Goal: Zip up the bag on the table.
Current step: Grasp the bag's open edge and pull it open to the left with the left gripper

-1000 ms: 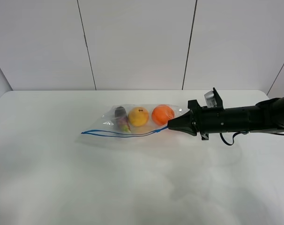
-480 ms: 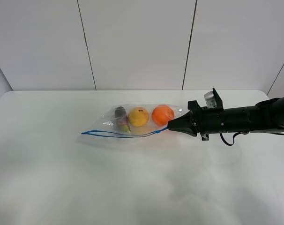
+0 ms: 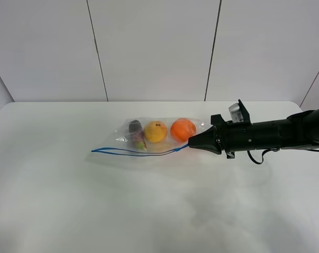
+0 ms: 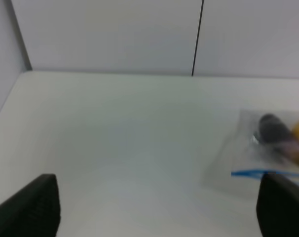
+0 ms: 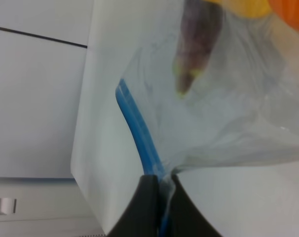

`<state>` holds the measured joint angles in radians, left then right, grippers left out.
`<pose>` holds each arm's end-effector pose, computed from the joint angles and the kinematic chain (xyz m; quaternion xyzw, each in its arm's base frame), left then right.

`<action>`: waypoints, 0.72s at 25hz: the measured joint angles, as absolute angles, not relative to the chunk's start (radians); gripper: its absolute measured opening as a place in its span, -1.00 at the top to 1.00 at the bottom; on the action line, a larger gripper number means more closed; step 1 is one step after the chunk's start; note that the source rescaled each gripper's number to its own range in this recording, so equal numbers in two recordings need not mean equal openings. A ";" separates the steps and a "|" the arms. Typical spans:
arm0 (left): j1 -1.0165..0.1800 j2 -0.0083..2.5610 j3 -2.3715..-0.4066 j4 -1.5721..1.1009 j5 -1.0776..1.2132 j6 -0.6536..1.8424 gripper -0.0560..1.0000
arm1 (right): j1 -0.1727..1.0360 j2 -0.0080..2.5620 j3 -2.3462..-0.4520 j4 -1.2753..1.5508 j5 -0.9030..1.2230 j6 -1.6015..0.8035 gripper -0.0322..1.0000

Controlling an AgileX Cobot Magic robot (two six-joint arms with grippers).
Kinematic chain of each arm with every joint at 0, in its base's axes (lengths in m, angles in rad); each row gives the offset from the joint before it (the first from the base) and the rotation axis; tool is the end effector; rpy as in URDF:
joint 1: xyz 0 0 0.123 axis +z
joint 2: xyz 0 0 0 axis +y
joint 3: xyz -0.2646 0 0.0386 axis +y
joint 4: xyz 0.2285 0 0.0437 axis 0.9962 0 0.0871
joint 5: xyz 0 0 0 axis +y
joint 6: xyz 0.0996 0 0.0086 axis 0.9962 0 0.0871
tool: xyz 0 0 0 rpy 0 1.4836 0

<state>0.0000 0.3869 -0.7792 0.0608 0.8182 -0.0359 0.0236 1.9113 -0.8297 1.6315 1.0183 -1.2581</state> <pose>0.0582 0.0044 0.3531 -0.0105 0.8157 0.0197 0.5780 0.3015 0.0921 0.1373 0.0080 0.8402 0.5118 0.1791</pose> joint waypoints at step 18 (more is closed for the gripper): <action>0.000 1.012 -1.045 0.061 0.553 -0.036 -1.00 | 0.024 1.911 -0.830 1.609 1.018 -1.262 0.93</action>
<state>0.0000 1.0118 -1.0453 0.0608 0.5532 -0.0359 0.0236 1.9113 -0.8297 1.6089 1.0183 -1.2618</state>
